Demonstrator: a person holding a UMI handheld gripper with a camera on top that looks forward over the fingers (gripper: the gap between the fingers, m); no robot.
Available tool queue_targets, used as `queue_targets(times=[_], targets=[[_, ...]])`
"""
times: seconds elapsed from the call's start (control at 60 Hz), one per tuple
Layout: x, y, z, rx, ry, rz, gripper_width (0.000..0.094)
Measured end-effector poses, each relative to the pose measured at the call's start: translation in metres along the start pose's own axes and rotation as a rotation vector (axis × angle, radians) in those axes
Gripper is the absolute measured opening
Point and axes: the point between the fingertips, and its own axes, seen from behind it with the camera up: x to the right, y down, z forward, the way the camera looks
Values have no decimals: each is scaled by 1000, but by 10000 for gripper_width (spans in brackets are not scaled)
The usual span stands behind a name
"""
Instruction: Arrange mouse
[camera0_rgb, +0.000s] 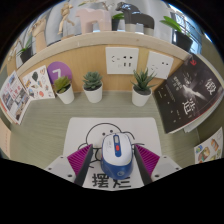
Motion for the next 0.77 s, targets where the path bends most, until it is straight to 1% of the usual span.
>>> queue_targets(times=[0.017,0.033,0.083,0.233,0.35,0.45,0.55,0.683,0.767], targets=[[-1,-1,-3,-3,5,-9,860],[-3,-3,-7,1,7,-16,870],[-9,-14,-22,30,8,-25,856],[-27,-58,-96,157,18,-26,860],[-39,-87,-163,283,36,-37,860],[-51,-101,-215,376,54,-37,861],[-65,-102,-254,442,68,-13,858],[-85,-83,-287,478,82,4,856],[-97,-65,-300,476,85,12,855]])
